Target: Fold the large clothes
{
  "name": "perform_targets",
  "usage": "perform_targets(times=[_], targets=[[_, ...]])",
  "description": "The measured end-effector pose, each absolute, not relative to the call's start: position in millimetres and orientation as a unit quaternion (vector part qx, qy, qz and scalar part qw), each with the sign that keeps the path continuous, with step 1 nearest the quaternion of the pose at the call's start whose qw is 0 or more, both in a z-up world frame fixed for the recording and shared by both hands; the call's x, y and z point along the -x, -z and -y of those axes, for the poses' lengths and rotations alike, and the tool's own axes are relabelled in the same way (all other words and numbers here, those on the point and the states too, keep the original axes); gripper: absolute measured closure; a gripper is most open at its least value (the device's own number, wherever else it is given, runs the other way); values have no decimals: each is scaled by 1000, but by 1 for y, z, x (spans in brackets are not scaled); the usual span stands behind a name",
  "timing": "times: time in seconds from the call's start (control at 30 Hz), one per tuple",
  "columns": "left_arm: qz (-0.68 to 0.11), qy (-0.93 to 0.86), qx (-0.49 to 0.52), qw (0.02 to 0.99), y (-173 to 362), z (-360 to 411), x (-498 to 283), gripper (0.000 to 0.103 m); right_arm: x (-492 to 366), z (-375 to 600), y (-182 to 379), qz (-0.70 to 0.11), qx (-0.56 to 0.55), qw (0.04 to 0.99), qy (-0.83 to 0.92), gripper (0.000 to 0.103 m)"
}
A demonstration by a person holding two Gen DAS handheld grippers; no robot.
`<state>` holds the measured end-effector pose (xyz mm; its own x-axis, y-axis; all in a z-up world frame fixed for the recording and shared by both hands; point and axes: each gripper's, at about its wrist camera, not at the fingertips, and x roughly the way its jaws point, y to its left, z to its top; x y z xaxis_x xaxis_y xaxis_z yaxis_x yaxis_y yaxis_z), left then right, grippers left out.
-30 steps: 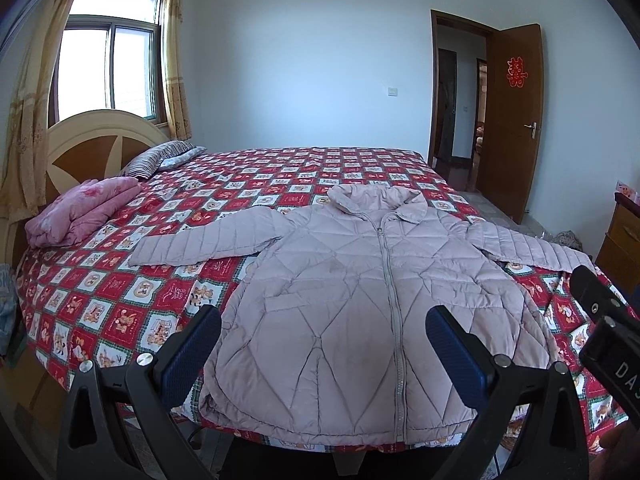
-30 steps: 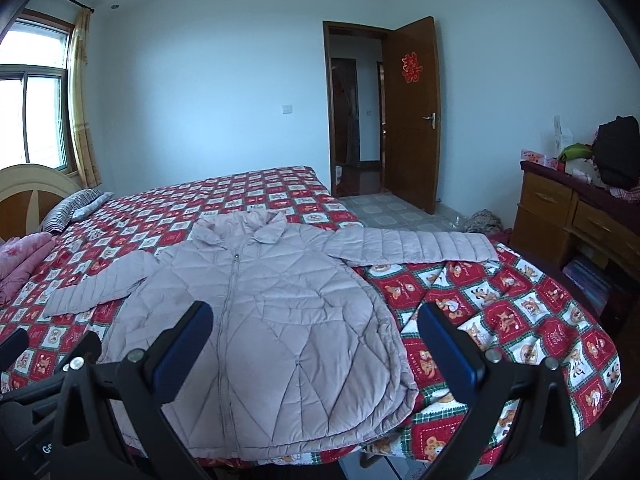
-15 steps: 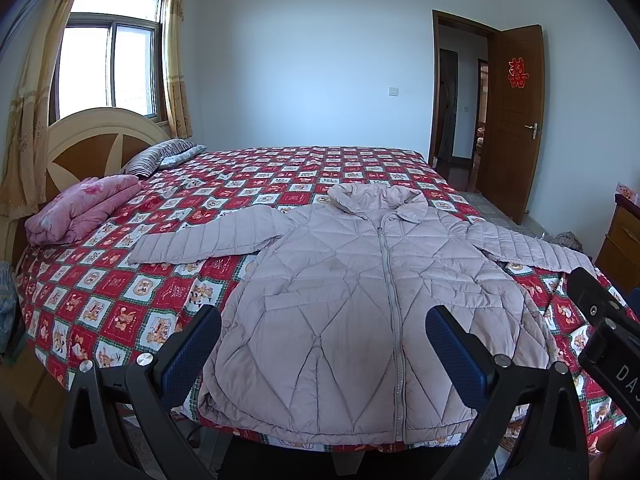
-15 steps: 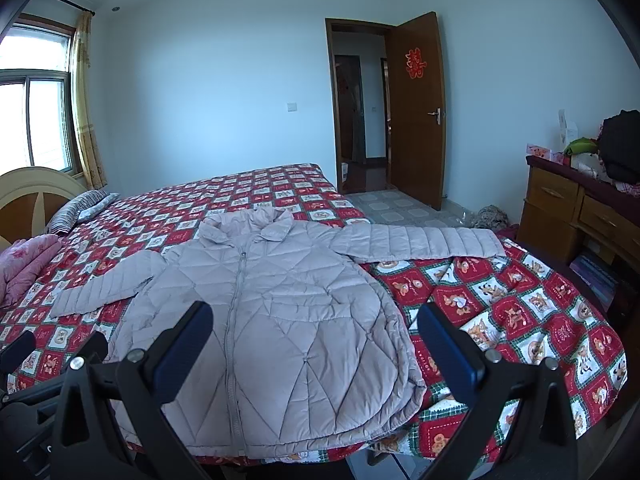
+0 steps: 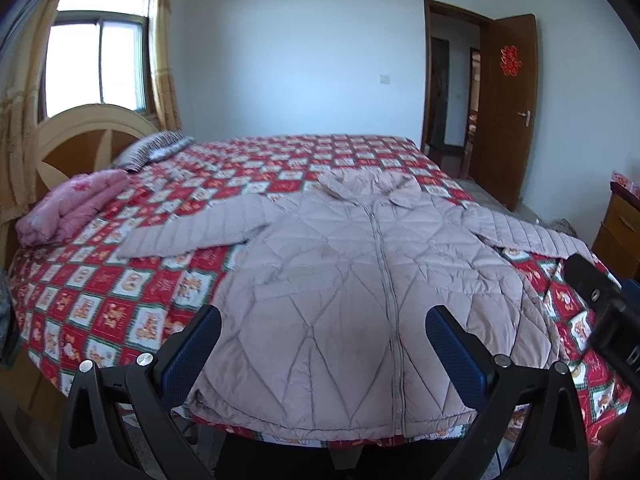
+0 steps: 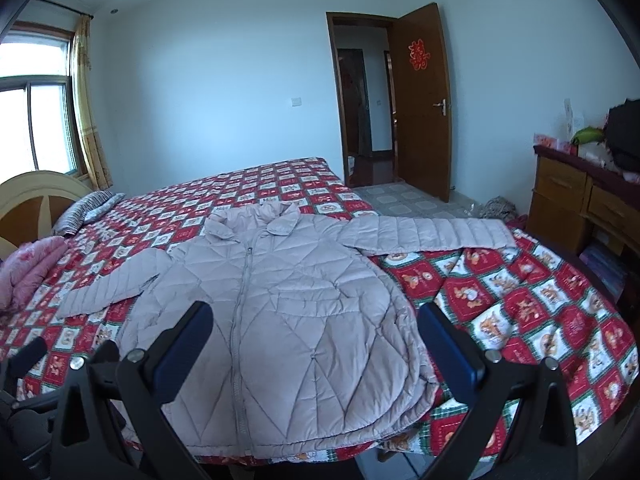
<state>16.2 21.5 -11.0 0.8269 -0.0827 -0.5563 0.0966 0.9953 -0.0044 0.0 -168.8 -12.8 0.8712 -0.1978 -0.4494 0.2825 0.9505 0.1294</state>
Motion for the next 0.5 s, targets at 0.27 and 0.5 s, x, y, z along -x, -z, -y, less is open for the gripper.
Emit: perform_targets(times=[0.27,0.5], targets=[[-326,68,19,943,40,-48,-85,1,-14,270,30,-217,-195,939,183,0],[-347,34,34,937,64,-70,-185,1,-36,435,44,-177,-341,886,258,4]])
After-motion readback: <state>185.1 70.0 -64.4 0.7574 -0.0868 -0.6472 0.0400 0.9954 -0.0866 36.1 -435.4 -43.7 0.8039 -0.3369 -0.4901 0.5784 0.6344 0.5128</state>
